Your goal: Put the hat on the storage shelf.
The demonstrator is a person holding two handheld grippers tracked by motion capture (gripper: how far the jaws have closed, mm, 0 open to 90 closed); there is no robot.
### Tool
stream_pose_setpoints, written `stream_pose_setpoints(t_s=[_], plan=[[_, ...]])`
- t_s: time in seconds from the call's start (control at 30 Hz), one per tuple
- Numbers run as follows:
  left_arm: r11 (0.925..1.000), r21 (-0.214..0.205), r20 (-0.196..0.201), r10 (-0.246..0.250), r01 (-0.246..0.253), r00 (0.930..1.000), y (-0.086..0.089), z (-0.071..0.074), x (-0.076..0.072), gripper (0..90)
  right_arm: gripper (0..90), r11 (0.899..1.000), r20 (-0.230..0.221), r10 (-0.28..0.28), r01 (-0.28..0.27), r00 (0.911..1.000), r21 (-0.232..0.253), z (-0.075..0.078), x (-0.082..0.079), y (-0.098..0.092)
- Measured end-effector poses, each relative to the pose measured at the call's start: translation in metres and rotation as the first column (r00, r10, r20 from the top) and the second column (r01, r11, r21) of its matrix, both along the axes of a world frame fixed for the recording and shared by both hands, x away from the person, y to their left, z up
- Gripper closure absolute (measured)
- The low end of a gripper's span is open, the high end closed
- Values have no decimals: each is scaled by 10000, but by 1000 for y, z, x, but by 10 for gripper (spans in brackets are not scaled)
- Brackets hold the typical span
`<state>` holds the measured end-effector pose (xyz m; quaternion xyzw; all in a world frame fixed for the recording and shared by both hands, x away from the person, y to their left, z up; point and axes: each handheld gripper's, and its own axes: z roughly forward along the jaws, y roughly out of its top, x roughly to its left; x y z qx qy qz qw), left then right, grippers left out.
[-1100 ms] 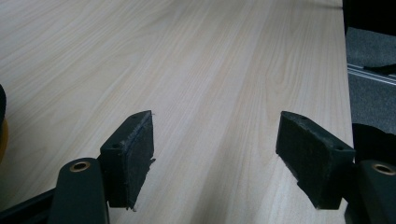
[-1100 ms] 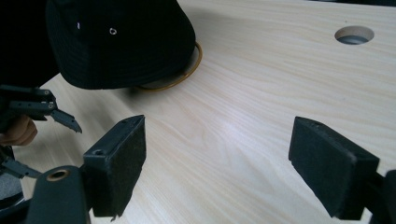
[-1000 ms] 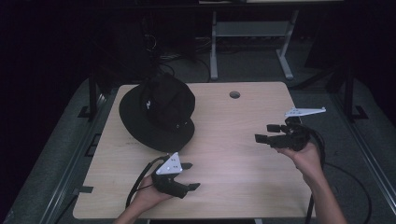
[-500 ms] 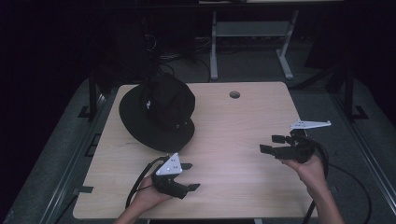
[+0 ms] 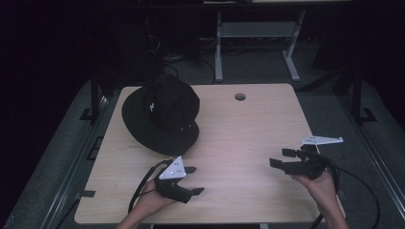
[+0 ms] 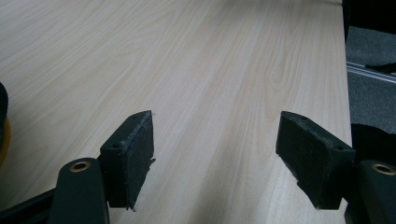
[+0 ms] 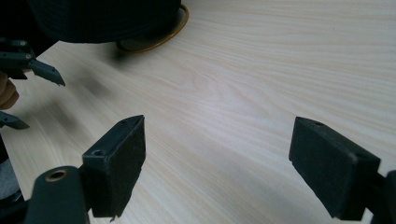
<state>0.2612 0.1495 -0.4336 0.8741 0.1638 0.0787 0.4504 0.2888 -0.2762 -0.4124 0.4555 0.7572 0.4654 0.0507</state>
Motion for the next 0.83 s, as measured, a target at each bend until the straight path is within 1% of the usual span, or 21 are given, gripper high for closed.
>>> stream_pose_setpoints(t_s=[0.1, 0.13, 0.17, 0.2, 0.23, 0.27, 0.3, 0.33, 0.4, 0.47, 0.5, 0.53, 0.57, 0.6, 0.63, 0.67, 0.73, 0.77, 0.8, 0.83], plan=[[10000, 26, 11, 34, -34, 10000, 0, 0, 0, 273, 181, 10000, 25, -46, 46, 10000, 68, -3, -4, -2], [10000, 14, -32, 39, -39, 10000, 1, 0, 0, 273, 181, 9998, -14, -151, 151, 9999, 125, -6, -9, -4], [10000, -6, -48, 47, -47, 10000, 1, 0, 0, 273, 181, 9998, -14, -151, 151, 9999, 125, -6, -9, -4], [10000, -3, -40, 65, -65, 10000, 0, 0, 0, 274, 181, 9997, -29, -202, 202, 9998, 163, -8, -13, -6], [10000, -3, -40, 65, -65, 10000, 0, 0, 0, 274, 181, 9997, -29, -202, 202, 9998, 163, -8, -13, -6], [10000, -14, -73, 72, -72, 9999, 0, 0, 0, 274, 181, 9997, 23, -200, 199, 9998, 152, -9, -15, -6], [10000, -19, -95, 72, -72, 9999, 0, 0, 0, 274, 181, 9995, -17, -262, 262, 9997, 150, -11, -18, -8], [10000, -32, -114, 64, -65, 9999, 0, -1, 0, 274, 181, 9993, 94, -298, 295, 9995, 226, -14, -22, -9], [10000, -40, -182, 38, -39, 9998, -1, -1, -1, 274, 181, 9991, 64, -337, 335, 9994, 260, -15, -24, -10], [10000, 43, -90, -51, 52, 9999, -1, 0, -2, 273, 181, 9985, 330, -511, 504, 9981, 224, -18, -32, -11], [10000, 43, -90, -51, 52, 9999, -1, 0, -2, 273, 181, 9985, 330, -511, 504, 9981, 224, -18, -32, -11], [10000, 10, -124, -34, 34, 9999, -1, 0, -2, 273, 182, 9981, 461, -563, 551, 9973, 268, -21, -37, -11], [10000, 10, -124, -34, 34, 9999, -1, 0, -2, 273, 182, 9981, 461, -563, 551, 9973, 268, -21, -37, -11], [10000, -7, -118, -15, 15, 9999, -1, 1, -2, 273, 181, 9978, 616, -641, 630, 9960, 195, -24, -45, -10], [10000, -28, -115, 1, -1, 9999, -1, 1, -3, 273, 181, 9978, 616, -641, 630, 9960, 195, -24, -45, -10], [10000, -34, -95, -14, 14, 10000, -1, 2, -3, 273, 181, 9977, 820, -662, 649, 9944, 189, -25, -52, -9], [9999, -138, -156, 25, -27, 9999, -1, 3, -4, 273, 180, 9977, 984, -671, 656, 9929, 191, -27, -61, -7], [9999, -138, -156, 25, -27, 9999, -1, 3, -4, 273, 180, 9977, 984, -671, 656, 9929, 191, -27, -61, -7], [9997, -253, -238, 66, -72, 9997, 0, 4, -4, 273, 173, 9973, 1235, -721, 701, 9897, 209, -30, -71, -5], [9997, -253, -238, 66, -72, 9997, 0, 4, -4, 273, 173, 9973, 1235, -721, 701, 9897, 209, -30, -71, -5]])
